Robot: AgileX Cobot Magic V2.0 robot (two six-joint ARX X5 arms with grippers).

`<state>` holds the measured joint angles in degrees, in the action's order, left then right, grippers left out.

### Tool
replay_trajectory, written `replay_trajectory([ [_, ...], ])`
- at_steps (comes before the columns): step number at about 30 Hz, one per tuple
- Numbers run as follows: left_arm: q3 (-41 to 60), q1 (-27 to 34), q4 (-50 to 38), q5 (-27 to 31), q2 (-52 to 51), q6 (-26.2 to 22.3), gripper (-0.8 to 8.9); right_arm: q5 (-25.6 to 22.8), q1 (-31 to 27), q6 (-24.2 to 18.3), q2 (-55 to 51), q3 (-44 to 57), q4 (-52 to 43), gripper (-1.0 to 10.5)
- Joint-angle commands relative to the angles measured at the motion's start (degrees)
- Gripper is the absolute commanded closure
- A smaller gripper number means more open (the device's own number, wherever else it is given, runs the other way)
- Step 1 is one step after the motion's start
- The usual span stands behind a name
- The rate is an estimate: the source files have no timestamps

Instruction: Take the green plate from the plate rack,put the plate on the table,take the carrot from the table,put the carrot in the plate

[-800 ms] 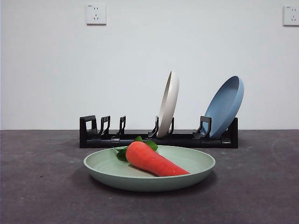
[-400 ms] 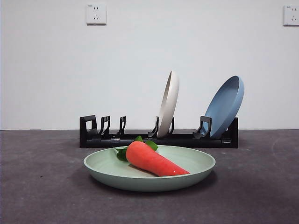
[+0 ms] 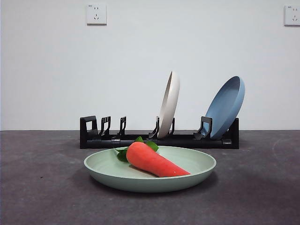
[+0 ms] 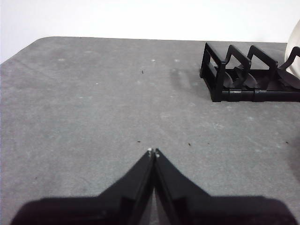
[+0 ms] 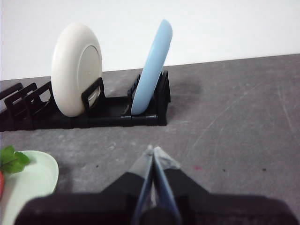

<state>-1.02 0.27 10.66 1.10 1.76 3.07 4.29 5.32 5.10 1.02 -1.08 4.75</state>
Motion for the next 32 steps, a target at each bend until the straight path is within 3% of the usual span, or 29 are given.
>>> replay_trajectory([
  [1, 0.68, 0.2, -0.28, 0.15, -0.2, 0.35, 8.15, -0.24, -0.02, 0.87, -0.96, 0.76, 2.03, 9.5],
  [6, 0.68, 0.2, -0.28, 0.15, -0.2, 0.35, 8.15, -0.15, -0.02, 0.92, -0.96, 0.76, 5.18, 9.5],
  [9, 0.68, 0.2, -0.28, 0.15, -0.2, 0.35, 8.15, -0.13, 0.0, 3.61, -0.96, 0.74, 5.38, 9.5],
  [32, 0.68, 0.2, -0.28, 0.15, -0.2, 0.35, 8.15, -0.22, -0.02, 3.41, -0.9, 0.74, 5.4, 9.5],
])
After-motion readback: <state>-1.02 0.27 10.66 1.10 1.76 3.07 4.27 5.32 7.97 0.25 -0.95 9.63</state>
